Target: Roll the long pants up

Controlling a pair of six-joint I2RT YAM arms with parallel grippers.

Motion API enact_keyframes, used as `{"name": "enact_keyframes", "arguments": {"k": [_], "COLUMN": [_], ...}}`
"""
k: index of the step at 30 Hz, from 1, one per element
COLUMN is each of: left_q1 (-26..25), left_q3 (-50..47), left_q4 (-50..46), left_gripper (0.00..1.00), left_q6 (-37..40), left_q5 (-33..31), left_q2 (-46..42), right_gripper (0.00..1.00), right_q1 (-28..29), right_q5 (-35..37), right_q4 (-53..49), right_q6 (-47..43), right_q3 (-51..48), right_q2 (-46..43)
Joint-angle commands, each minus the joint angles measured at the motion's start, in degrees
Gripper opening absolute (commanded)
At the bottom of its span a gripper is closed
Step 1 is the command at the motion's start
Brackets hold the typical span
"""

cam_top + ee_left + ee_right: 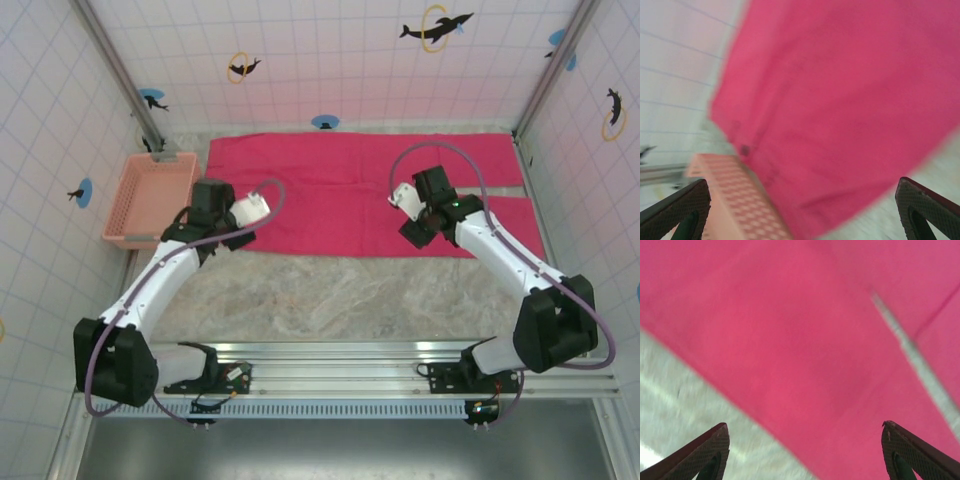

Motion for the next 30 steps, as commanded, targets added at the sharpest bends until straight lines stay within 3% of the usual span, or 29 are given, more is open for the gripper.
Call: {"name": "enact_keyframes", "arguments": {"k": [1, 6, 11, 19, 30], "left_q1": [-2.26, -3.59, -4.98, -5.44, -5.31], "left_q3": [-4.47, -8.46, -5.07, 1.95, 2.96], "left_q4": [-6.46, -5.5, -4.79, -5.21, -0.4], "left_gripper": [0.97, 0.98, 0.97, 0.86, 0.76], "left_q6": [7.42, 7.87, 8.64, 8.94, 9.58], "left_q5": [-2.82, -2.87, -1.13, -1.31, -3.07], "left_q2": [-1.67, -2.24, 4.92, 17.54, 26.34], "right_gripper": [0.81, 0.81, 0.79, 0.76, 0.75], "right_q1": [-0.89, -1.86, -3.03, -4.67, -9.46], "right_q5": [1.72, 3.64, 3.35, 5.31, 6.97], "right_q4": [-6.58, -5.48, -6.13, -8.28, -7.9], "right_q6": [-1.64, -0.56, 1.39, 2.66, 3.25], "right_q3": [-2.6, -6.03, -6.73, -5.69, -8.1], "right_q2": [-2.0, -4.01, -4.32, -3.33, -10.25]}}
